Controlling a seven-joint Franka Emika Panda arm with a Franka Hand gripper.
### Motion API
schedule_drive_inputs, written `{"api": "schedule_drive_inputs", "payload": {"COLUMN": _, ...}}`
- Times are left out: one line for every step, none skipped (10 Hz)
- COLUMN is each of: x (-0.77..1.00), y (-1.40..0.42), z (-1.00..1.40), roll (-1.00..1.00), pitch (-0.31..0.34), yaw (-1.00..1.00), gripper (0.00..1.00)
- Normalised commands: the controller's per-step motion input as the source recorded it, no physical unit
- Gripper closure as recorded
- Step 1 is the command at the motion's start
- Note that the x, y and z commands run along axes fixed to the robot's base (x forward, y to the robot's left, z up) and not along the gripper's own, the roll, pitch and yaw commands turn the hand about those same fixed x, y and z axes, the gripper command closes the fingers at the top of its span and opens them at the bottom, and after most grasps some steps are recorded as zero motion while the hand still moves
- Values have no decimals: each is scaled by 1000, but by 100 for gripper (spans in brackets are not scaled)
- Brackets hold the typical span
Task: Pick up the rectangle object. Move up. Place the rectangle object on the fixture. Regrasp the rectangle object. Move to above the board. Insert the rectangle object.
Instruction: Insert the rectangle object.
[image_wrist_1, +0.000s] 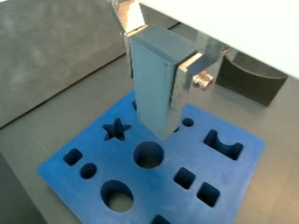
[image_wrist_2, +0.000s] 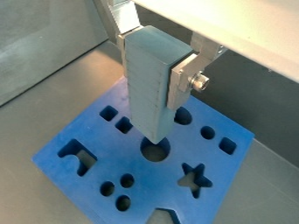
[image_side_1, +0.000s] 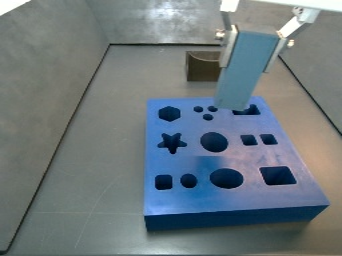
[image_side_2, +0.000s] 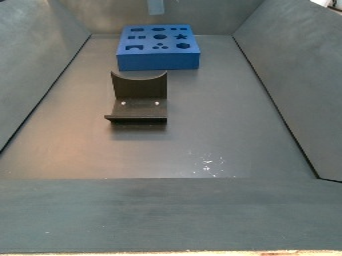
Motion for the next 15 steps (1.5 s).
{"api": "schedule_drive_inputs", "payload": {"x": 611, "y": 46, "z": 0, "roll": 160, "pitch": -171, "yaw": 20, "gripper": 100}}
{"api": "schedule_drive_inputs", "payload": {"x": 0, "y": 0, "z": 0, "roll": 0, "pitch": -69, "yaw": 0, "gripper": 100}}
{"api": "schedule_drive_inputs", "payload": {"x": 0, "y": -26, "z": 0, "roll": 0, "pitch": 0, "yaw": 0, "gripper": 100}}
{"api": "schedule_drive_inputs", "payload": {"x": 354, "y": -146, "z": -280, "roll": 0, "pitch": -97, "yaw": 0, "gripper": 100}}
{"api": "schedule_drive_inputs", "payload": {"x": 843, "y": -54, "z": -289, "roll": 106, "pitch": -389, "yaw": 0, "gripper": 100}}
{"api": "schedule_drive_inputs", "payload": {"x": 1000, "y": 0, "z": -254, "roll": 0, "pitch": -471, "yaw": -26, "gripper": 100}}
{"api": "schedule_drive_inputs", "payload": {"x": 1000, "y": 0, "z": -271, "roll": 43, "pitch": -297, "yaw": -37, "gripper": 100}}
{"api": "schedule_drive_inputs", "payload": {"x": 880, "y": 0, "z": -260, "roll": 0, "pitch": -9, "yaw": 0, "gripper": 100}}
{"api": "schedule_drive_inputs", "payload": {"x": 91, "y": 69, "z": 0, "roll": 0, "pitch": 0, "yaw": -9, "gripper": 100}}
{"api": "schedule_drive_inputs", "payload": {"x": 0, "y": 0, "z": -26, "roll": -11, "pitch": 0, "yaw": 0, "gripper": 100}}
{"api": "schedule_drive_inputs", "payload": {"x": -63, "y": 0, "z": -100, "roll": -526, "pitch": 0, "yaw": 0, "gripper": 100}}
{"api": "schedule_drive_inputs", "payload": {"x": -240, "y": 0, "z": 0, "roll": -609, "pitch": 0, "yaw": -43, "gripper": 100}}
{"api": "schedule_drive_inputs", "payload": {"x": 0, "y": 0, "z": 0, "roll": 0, "pitch": -43, "yaw": 0, "gripper": 100}}
{"api": "schedule_drive_inputs", "payload": {"x": 0, "y": -14, "z": 0, "roll": 66, "pitch": -23, "yaw": 0, "gripper": 100}}
{"api": "schedule_drive_inputs", "payload": {"x": 0, "y": 0, "z": -11, "roll": 0, "pitch": -31, "yaw": 0, "gripper": 100}}
